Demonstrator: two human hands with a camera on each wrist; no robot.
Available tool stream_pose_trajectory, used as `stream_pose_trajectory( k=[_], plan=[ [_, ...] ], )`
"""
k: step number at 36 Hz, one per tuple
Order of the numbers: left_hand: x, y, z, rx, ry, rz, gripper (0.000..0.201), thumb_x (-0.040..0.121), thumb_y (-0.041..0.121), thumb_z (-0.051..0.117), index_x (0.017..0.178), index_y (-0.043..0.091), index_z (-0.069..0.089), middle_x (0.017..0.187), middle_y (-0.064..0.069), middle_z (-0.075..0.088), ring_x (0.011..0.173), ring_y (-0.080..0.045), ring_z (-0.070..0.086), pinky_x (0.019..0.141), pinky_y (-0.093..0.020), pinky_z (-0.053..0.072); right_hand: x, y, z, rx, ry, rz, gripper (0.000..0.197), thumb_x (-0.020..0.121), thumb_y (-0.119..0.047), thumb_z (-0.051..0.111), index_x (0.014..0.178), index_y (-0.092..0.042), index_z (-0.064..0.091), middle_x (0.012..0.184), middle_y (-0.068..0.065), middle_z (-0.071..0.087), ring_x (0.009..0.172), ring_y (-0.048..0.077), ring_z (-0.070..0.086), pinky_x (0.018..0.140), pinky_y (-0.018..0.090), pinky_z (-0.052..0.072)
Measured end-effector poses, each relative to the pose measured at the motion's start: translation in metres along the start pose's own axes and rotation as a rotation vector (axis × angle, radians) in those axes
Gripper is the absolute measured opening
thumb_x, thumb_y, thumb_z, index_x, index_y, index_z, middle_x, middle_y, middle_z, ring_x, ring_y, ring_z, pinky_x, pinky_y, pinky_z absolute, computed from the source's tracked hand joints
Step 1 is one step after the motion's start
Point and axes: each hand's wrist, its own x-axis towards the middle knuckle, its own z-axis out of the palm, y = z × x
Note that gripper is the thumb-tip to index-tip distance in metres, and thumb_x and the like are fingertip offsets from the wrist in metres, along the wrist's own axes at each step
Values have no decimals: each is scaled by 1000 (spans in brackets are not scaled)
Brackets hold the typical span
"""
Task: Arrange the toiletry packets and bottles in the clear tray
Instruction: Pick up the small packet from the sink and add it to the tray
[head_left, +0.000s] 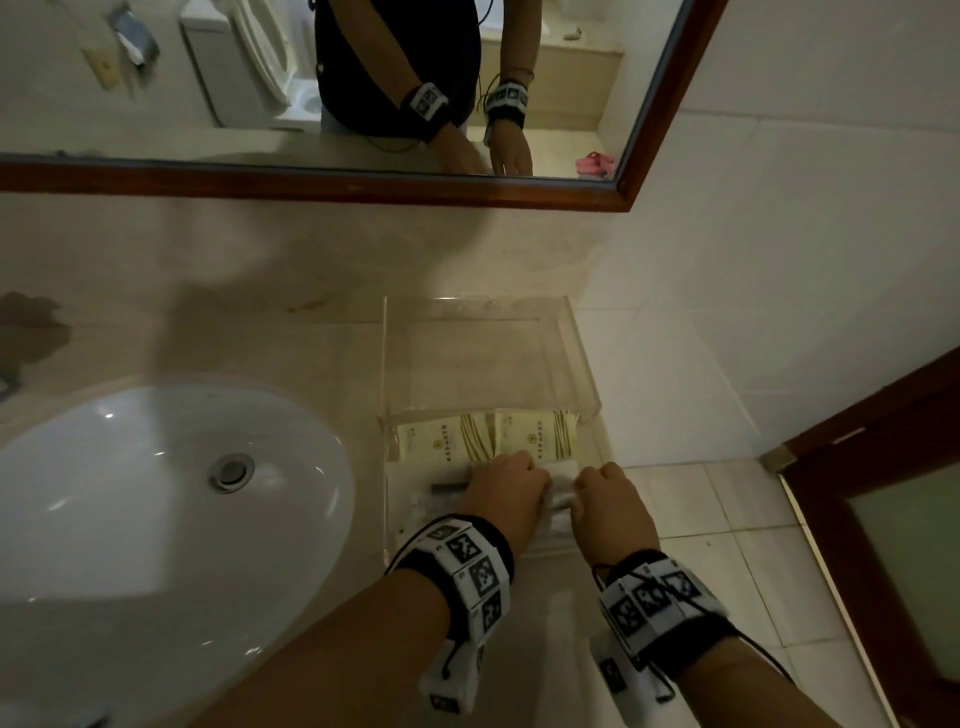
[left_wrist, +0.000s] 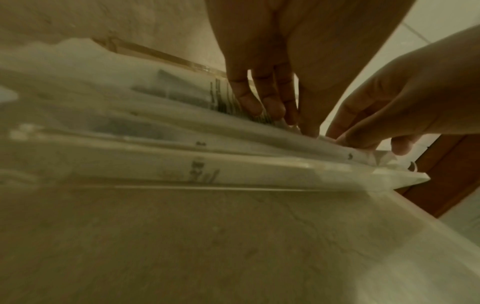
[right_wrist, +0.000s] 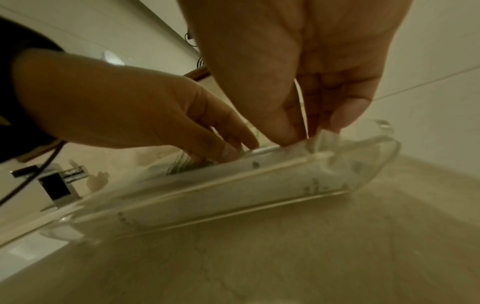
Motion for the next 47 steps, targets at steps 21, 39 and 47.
stream_pose_trajectory(
  k=[21,39,47],
  plan=[
    [-45,-27,-19,39,26,-80,29,90,18,45,117,18,55,126,-3,51,117,-28,46,94,-41,42,-2,-24,-1,-124,65,-9,34,85,-42,51,111,-20,56,114,5,54,106,26,52,81,35,46],
    [-80,-57,-55,-81,-57,-138,30,92,29,45,117,20,59,125,-5,53,111,-27,54,91,-41,48,-19,-74,-35,-15,93,-124,28,89,-36,50,112,-21,55,115,4,54,102,25,57,81,35,47],
    [-131,-117,-100,-157,-4,-331,33,94,34,46,124,25,54,132,-2,51,121,-25,50,103,-40,41,-27,-160,-39,45,-9,-333,26,91,-36,49,112,-21,54,110,2,55,98,22,57,81,32,46]
  ],
)
